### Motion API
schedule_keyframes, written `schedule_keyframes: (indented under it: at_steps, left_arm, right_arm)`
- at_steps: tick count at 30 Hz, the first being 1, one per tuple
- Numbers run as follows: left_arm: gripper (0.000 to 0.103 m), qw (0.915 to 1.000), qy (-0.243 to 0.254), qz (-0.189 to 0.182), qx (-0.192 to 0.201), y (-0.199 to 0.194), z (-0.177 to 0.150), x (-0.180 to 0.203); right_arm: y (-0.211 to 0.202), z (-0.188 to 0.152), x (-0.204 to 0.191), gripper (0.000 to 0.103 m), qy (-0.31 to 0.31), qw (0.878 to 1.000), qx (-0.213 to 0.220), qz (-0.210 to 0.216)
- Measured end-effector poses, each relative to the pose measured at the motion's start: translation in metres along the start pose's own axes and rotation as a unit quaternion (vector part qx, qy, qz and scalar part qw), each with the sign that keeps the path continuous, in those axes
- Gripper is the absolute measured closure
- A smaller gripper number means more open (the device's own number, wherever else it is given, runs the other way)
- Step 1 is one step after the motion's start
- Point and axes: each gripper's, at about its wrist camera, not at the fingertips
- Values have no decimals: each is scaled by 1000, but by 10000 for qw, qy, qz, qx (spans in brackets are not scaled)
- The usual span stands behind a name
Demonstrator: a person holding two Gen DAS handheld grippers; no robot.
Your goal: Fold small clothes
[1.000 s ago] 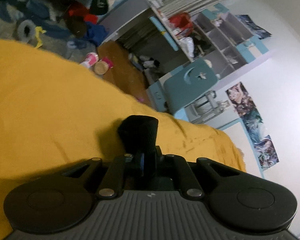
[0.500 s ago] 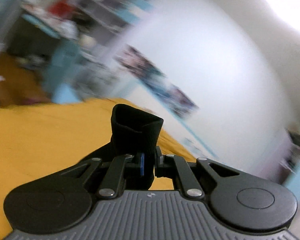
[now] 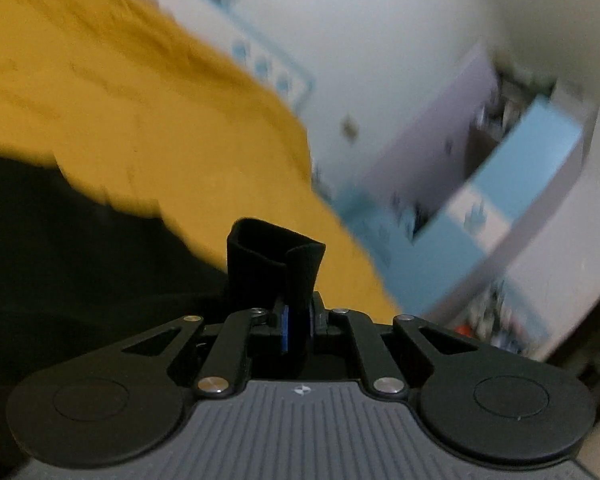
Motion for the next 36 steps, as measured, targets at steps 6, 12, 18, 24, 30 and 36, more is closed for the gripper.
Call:
schedule_keyframes:
  at_steps: [6,12,18,24,30,36]
  left_arm:
    - [75,9957,313,-662,-571,14,-18,11]
    - [39,9932,490,-989,364,-109,25,-11]
    - [37,9953,313,765,500,-212,30,-99]
    - [37,9830,-1217,1337,306,-234,4,-182]
    - [37,9711,-1839,1480,344,-234,-6,-216]
    - [37,9702,-1896,1460,378,-233,-8,-215]
  right_arm:
    - [-5,0,18,20,151,9996,187,-125]
    - [-1,35,48,20,987,9922,689,319]
    - [59,101,85,20,1695,9793,952,560]
    - [149,147,96,21,1755,9795,568,808]
    - [175,152,90,98,1995,9746,78,1017]
    - [120,160,107,99,1951,9733,1032,625]
Point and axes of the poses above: each gripper's, at about its wrist camera, not at the fingertips, and y roughly the way its jaws point, x to its right, z to its top, and after that the axes turned 1 degree about y, right-handed
